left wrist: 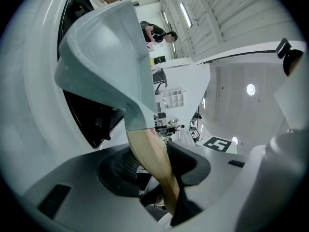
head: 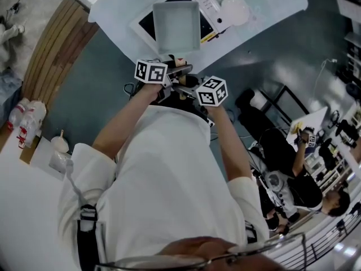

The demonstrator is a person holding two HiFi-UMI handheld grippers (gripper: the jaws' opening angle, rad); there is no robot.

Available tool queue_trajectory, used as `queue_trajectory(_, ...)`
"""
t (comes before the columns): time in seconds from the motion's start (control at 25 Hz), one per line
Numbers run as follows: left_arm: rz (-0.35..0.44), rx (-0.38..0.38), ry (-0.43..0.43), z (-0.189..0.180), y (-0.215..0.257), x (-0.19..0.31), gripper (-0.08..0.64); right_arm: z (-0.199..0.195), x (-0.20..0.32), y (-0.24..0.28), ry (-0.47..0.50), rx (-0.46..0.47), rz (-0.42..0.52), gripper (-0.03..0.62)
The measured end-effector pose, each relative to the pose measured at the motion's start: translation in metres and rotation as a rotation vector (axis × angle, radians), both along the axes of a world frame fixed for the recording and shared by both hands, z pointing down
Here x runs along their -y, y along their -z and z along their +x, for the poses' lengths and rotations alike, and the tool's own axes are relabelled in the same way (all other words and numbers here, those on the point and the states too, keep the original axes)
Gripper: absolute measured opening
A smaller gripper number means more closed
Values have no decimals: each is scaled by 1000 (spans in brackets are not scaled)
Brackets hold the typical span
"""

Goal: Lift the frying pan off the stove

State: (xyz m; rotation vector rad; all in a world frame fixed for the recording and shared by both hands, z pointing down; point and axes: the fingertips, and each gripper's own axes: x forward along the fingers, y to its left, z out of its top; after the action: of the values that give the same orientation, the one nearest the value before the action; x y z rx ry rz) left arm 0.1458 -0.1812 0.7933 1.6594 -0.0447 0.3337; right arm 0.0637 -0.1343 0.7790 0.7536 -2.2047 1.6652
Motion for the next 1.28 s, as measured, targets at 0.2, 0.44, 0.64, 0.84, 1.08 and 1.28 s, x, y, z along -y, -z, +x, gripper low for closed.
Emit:
queue_trajectory(0.2, 29, -12, -28, -3, 19, -2, 195, -6, -2, 12, -22, -1, 24, 179)
queue_trajectory(0.44, 66, -24, -76, -9, 38, -6, 196, -14, -1, 29, -70, -12, 62, 181)
queue_trajectory(0.64, 94, -40, -114, -13, 60, -13, 198, -20, -6, 49, -95, -20, 103, 184)
queue_trajectory(0.84, 120, -54, -132, -17, 82, -28, 199, -24, -19, 70, -95, -29, 133, 187)
queue_trajectory(1.08, 126, -61, -113, -21, 98, -52, 199, -28, -44, 84, -84, -31, 146, 187)
queue_trajectory(1.28, 144, -59, -85, -32, 112, -84, 199, -38, -78, 98, -78, -21, 156, 187)
